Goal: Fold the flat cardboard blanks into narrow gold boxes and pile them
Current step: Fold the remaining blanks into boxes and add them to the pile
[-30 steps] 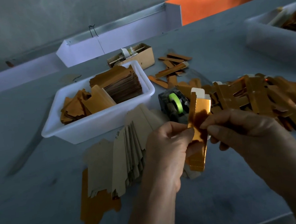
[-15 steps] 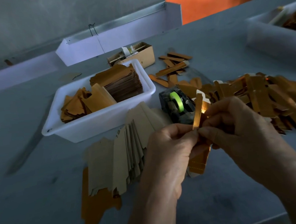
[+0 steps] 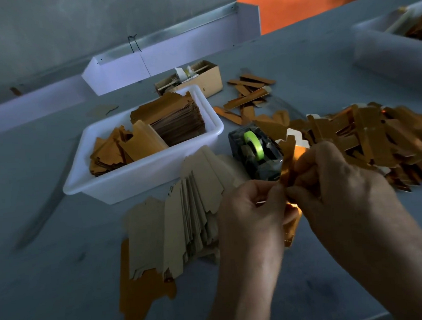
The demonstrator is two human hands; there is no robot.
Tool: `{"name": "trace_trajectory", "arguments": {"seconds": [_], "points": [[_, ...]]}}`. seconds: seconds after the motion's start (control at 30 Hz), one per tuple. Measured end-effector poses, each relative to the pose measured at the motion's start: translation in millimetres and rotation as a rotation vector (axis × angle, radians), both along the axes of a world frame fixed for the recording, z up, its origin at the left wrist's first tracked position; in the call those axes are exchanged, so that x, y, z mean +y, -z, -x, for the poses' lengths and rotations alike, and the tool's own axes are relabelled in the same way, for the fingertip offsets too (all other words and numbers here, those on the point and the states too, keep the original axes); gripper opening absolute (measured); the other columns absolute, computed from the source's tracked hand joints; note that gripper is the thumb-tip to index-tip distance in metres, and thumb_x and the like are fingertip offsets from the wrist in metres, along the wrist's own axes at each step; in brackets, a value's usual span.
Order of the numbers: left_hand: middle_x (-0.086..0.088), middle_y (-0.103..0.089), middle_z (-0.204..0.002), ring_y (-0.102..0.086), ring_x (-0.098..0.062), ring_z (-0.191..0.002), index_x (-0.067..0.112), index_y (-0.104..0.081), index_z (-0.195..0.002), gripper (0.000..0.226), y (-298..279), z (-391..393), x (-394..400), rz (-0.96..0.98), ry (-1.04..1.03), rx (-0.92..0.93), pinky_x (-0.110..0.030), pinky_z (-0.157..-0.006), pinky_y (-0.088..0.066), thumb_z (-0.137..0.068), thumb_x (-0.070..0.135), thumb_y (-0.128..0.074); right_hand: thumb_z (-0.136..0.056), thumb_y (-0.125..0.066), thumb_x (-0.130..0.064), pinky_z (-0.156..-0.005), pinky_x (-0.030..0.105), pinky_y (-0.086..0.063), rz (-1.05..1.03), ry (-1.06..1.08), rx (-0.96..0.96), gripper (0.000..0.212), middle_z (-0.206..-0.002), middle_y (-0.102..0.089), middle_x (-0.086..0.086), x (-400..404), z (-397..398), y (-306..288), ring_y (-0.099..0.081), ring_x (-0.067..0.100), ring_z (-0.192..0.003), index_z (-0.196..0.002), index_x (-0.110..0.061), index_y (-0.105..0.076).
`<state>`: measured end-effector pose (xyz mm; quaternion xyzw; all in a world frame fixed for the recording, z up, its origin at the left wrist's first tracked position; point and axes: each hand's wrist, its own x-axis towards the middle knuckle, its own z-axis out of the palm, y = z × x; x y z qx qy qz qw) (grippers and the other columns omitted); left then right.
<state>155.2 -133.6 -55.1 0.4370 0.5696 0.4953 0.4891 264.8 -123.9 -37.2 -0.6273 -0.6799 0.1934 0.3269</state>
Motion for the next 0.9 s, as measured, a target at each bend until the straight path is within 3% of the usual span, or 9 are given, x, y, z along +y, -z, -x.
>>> {"name": "trace_trajectory", "arguments": {"seconds": [0.1,0.17,0.3,0.4,0.47,0.53,0.7,0.8,0.9], "points": [[-0.003,-0.073,-0.077,-0.071,-0.025,-0.079,0.023,-0.071,-0.071,0.021,2,-2,-2,-0.047,-0.039,0.076,-0.049,-0.080,-0.056,-0.089,0.017,-0.062,-0.083,-0.066,-0.033,-0.064,0.032,-0.051,0.006,0.064,-0.032,0.031,-0.080,-0.061,-0.011,-2,6,-2,-0.060,0.013,-0.072,-0.093,-0.030,-0.037],[-0.001,-0.073,-0.077,-0.071,-0.022,-0.079,0.024,-0.071,-0.071,0.023,3,-1,-4,-0.061,-0.055,0.111,-0.049,-0.078,-0.057,-0.091,0.016,-0.061,-0.079,-0.066,-0.042,-0.060,0.032,-0.050,0.005,0.093,-0.059,0.034,-0.073,-0.056,-0.012,-4,8,-3,-0.058,0.013,-0.066,-0.090,-0.031,-0.035],[0.005,-0.074,-0.076,-0.071,-0.012,-0.072,0.024,-0.069,-0.078,0.016,-2,7,-7,-0.055,-0.078,0.096,-0.026,-0.063,-0.058,-0.091,0.022,-0.060,-0.055,-0.050,-0.071,-0.043,0.019,-0.028,-0.021,0.118,-0.111,0.053,-0.062,-0.045,-0.015,-1,3,0,-0.043,0.000,-0.053,-0.087,-0.030,-0.038],[0.007,-0.074,-0.079,-0.071,-0.009,-0.073,0.025,-0.071,-0.083,0.012,-6,11,-8,-0.060,-0.057,0.103,-0.021,-0.059,-0.057,-0.090,0.025,-0.061,-0.053,-0.050,-0.068,-0.055,0.012,-0.040,0.031,-0.018,0.216,0.048,-0.073,-0.058,-0.015,-1,2,9,-0.057,-0.001,-0.067,-0.089,-0.035,-0.051],[0.007,-0.073,-0.080,-0.070,-0.006,-0.074,0.025,-0.072,-0.085,0.012,-7,12,-9,-0.044,-0.041,0.081,-0.018,-0.059,-0.055,-0.090,0.024,-0.062,-0.048,-0.054,-0.065,-0.068,0.020,-0.049,0.124,-0.061,0.502,0.049,-0.080,-0.066,-0.010,-1,4,15,-0.063,0.004,-0.079,-0.088,-0.036,-0.057],[0.010,-0.072,-0.078,-0.068,-0.001,-0.070,0.027,-0.072,-0.081,0.014,-8,14,-9,-0.034,-0.027,0.067,-0.013,-0.055,-0.051,-0.089,0.023,-0.062,-0.045,-0.060,-0.059,-0.071,0.026,-0.049,0.145,-0.049,0.630,0.050,-0.081,-0.068,-0.007,-1,6,20,-0.064,0.007,-0.080,-0.088,-0.032,-0.061],[0.008,-0.072,-0.074,-0.063,0.000,-0.056,0.031,-0.072,-0.084,0.012,-7,17,-13,-0.043,-0.086,0.104,-0.012,-0.046,-0.045,-0.088,0.022,-0.064,-0.073,-0.067,-0.026,-0.075,0.031,-0.051,0.184,-0.065,0.708,0.011,-0.079,-0.070,-0.005,3,10,21,-0.066,0.009,-0.076,-0.084,-0.028,-0.065],[0.012,-0.072,-0.083,-0.066,0.004,-0.063,0.037,-0.066,-0.109,0.027,-7,19,-11,-0.057,-0.171,0.159,-0.014,-0.045,-0.048,-0.085,0.024,-0.067,-0.078,-0.065,-0.021,-0.081,0.037,-0.052,0.178,-0.084,0.695,0.014,-0.084,-0.070,-0.001,5,9,22,-0.066,0.014,-0.082,-0.090,-0.030,-0.066],[0.016,-0.069,-0.092,-0.066,0.003,-0.073,0.035,-0.063,-0.116,0.030,-12,37,-9,-0.157,-0.333,0.498,-0.008,-0.057,-0.051,-0.086,0.029,-0.064,-0.079,-0.064,-0.025,-0.069,0.025,-0.047,0.062,-0.021,0.556,0.012,-0.080,-0.066,-0.007,14,1,23,-0.063,0.007,-0.079,-0.083,-0.037,-0.060]]}}
